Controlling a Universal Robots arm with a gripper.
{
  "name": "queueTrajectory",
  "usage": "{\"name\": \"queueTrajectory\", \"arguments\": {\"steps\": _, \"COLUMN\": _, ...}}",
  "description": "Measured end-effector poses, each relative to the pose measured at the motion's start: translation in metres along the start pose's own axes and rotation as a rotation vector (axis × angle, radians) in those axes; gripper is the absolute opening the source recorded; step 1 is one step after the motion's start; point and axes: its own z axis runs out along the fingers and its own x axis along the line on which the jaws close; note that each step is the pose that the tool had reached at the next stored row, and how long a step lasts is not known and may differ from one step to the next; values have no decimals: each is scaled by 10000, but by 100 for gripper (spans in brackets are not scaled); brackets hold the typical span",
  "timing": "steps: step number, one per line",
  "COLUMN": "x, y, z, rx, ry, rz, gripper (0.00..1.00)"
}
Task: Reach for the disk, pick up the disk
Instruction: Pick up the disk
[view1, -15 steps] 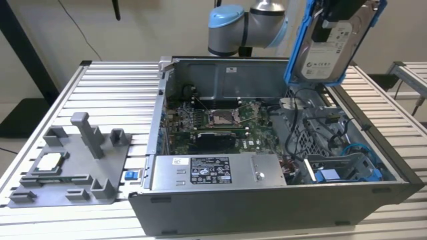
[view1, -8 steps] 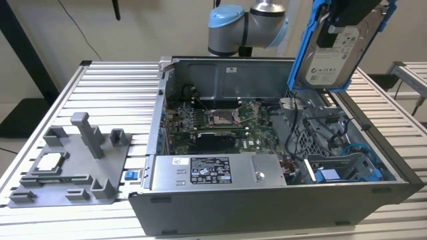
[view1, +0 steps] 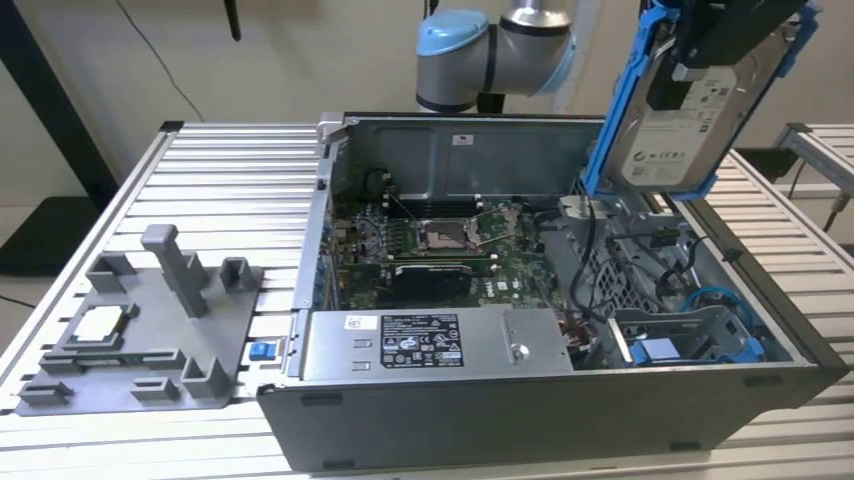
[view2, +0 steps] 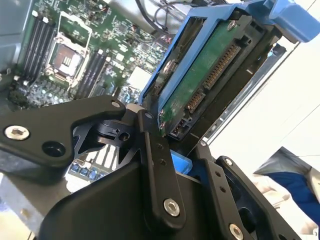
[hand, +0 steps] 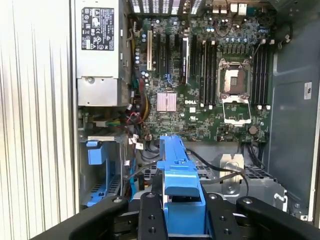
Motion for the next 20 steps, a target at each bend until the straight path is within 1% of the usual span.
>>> {"name": "queueTrajectory", "arguments": {"steps": 13, "x": 344, "y": -9, "z": 1, "rx": 0, "ry": 5, "rz": 10, "gripper": 0}}
{"name": "queueTrajectory", "arguments": {"steps": 20, "x": 504, "y": -40, "z": 23, "rx": 1, "ry": 7, "rz": 11, "gripper": 0}}
